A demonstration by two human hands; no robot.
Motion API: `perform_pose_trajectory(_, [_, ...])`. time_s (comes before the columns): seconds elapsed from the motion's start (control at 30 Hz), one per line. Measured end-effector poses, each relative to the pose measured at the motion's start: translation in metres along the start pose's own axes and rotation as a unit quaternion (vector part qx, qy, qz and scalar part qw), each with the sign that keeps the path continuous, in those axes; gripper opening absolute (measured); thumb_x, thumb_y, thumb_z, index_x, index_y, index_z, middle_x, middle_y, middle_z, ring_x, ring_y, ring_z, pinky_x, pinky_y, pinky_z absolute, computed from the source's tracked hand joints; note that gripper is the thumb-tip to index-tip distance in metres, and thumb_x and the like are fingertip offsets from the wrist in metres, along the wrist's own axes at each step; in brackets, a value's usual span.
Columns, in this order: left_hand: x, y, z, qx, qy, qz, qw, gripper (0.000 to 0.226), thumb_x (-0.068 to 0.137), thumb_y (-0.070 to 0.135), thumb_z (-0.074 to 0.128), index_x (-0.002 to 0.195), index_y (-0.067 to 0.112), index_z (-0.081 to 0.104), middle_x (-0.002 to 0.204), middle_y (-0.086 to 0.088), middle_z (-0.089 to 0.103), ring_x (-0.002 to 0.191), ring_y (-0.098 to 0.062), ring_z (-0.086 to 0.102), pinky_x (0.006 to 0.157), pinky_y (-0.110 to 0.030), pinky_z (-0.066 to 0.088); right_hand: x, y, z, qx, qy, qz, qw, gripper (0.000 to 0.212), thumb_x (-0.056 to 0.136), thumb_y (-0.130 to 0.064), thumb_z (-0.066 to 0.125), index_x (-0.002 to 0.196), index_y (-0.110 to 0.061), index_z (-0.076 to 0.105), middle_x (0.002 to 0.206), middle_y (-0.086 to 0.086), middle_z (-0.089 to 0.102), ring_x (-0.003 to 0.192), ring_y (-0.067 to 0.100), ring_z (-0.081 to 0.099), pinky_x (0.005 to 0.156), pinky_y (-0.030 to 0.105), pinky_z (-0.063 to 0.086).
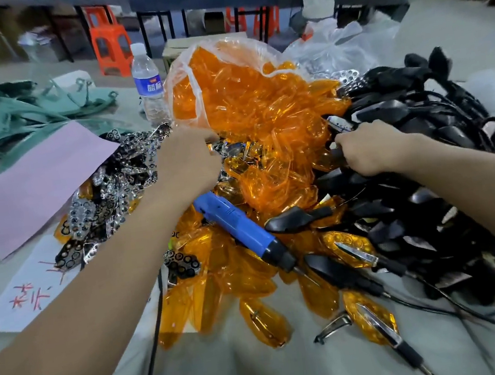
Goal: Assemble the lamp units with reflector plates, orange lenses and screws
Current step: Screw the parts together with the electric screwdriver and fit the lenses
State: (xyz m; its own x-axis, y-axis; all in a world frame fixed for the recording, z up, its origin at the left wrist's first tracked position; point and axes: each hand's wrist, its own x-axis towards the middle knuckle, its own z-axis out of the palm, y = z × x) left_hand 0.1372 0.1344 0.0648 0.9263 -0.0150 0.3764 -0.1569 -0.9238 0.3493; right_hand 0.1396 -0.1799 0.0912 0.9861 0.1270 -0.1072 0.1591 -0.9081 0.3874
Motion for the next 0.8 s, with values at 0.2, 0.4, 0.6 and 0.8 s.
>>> perform_pose_trajectory(0.2, [-0.017, 0.026, 0.001, -0.13, -0.047, 0.021, 0.99, 0.026, 0.093, 0.025, 0.069, 0.116, 0.034, 0.075, 0.121, 0.017, 0.067, 0.085, 0.006, 0.062, 0.083, -0.019, 0.047, -0.018, 0.005, -0.055, 0.337, 0.235, 0.067, 0.909, 0.017, 0.102, -0.03, 0.052, 0.099, -0.017, 0.061, 0.078, 0.0, 0.057, 0.072, 0.024, 0.054, 0.071, 0.037, 0.039])
perform_pose_trajectory(0.4, [-0.022, 0.068, -0.029, -0.591, -0.108, -0.062, 0.797, 0.038, 0.093, 0.035, 0.057, 0.131, 0.032, 0.064, 0.131, 0.008, 0.066, 0.123, -0.012, 0.062, 0.108, -0.041, 0.048, -0.043, -0.04, -0.144, 0.792, 0.143, -0.122, 0.581, 0.017, 0.104, -0.018, 0.05, 0.106, -0.015, 0.067, 0.107, 0.012, 0.075, 0.097, 0.025, 0.076, 0.079, 0.044, 0.063])
perform_pose_trajectory(0.6, [-0.029, 0.044, -0.074, -0.697, -0.237, -0.017, 0.677, 0.048, 0.099, 0.035, 0.045, 0.141, 0.014, 0.057, 0.131, -0.018, 0.051, 0.12, -0.034, 0.049, 0.114, -0.065, 0.04, -0.056, -0.08, -0.126, 0.91, -0.046, -0.118, 0.395, 0.032, 0.109, -0.021, 0.043, 0.126, 0.0, 0.061, 0.126, 0.03, 0.064, 0.11, 0.041, 0.066, 0.099, 0.059, 0.054])
perform_pose_trajectory(0.8, [-0.062, 0.044, -0.076, -0.637, -0.196, -0.038, 0.745, 0.054, 0.094, 0.026, 0.062, 0.147, 0.028, 0.054, 0.1, -0.019, 0.059, 0.11, -0.038, 0.066, 0.097, -0.052, 0.057, -0.08, -0.129, -0.102, 0.958, -0.074, -0.043, 0.273, 0.034, 0.106, -0.026, 0.052, 0.115, 0.002, 0.068, 0.098, 0.018, 0.064, 0.067, 0.024, 0.064, 0.061, 0.033, 0.059])
